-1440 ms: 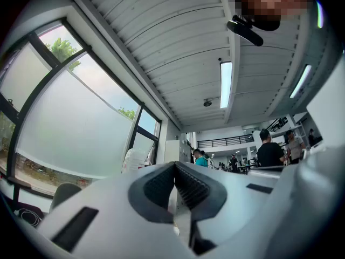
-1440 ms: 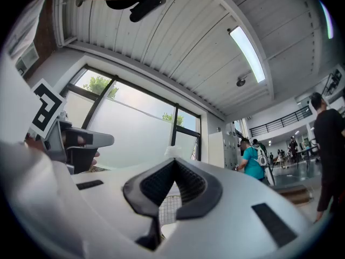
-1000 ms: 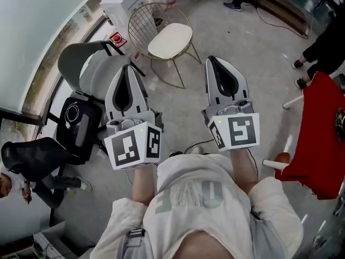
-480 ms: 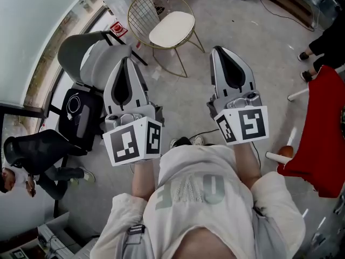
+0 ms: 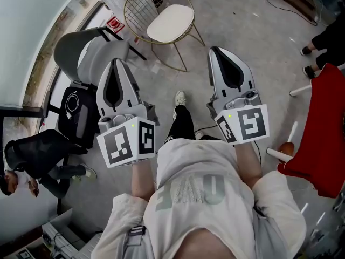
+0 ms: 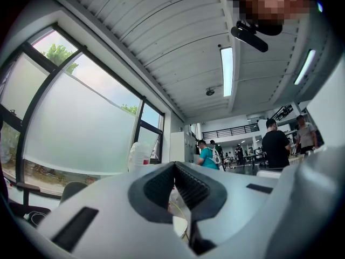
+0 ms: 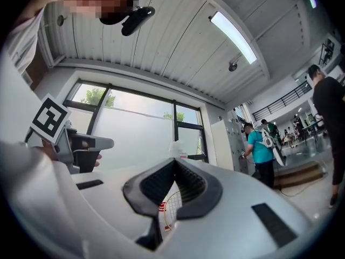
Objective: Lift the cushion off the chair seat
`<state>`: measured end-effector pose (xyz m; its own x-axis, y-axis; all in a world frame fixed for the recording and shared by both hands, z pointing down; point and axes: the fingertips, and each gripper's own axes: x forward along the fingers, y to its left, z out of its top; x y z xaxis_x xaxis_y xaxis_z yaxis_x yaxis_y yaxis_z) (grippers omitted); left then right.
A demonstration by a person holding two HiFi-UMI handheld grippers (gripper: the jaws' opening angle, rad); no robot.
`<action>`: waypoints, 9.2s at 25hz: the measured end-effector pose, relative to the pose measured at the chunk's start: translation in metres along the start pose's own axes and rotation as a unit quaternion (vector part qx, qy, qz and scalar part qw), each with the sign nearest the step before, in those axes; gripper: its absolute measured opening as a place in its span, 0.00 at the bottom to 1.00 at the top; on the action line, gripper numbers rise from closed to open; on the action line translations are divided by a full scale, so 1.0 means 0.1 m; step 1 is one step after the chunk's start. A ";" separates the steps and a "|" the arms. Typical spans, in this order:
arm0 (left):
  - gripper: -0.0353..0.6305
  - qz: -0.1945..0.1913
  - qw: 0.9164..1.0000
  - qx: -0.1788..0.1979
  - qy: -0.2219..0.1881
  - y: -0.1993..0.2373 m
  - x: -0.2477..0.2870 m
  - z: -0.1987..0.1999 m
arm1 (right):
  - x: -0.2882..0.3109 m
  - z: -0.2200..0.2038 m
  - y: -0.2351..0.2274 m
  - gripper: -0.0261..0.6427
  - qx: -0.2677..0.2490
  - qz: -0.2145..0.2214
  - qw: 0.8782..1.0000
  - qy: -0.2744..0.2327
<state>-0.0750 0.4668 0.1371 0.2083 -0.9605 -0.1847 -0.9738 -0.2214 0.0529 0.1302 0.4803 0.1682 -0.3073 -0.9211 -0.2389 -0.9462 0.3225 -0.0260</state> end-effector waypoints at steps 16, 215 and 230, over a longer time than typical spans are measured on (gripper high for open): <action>0.07 0.007 0.999 -0.021 0.031 0.36 1.50 -0.70 | 1.36 -0.78 -0.52 0.06 -0.003 0.006 0.999 0.050; 0.10 0.167 0.908 -0.309 0.226 1.74 5.37 -2.83 | 6.14 -2.38 -1.09 0.06 0.054 0.262 0.944 0.194; 0.10 0.125 0.959 -0.255 -0.007 1.71 5.71 -0.96 | 6.44 -1.05 -1.25 0.06 0.066 0.228 0.971 0.024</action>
<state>-0.1139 -0.1359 0.1353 -0.0309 -0.9926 -0.1173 -0.8211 -0.0417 0.5692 0.0404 -0.1758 0.1197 -0.6985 -0.6845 -0.2088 -0.6908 0.7211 -0.0534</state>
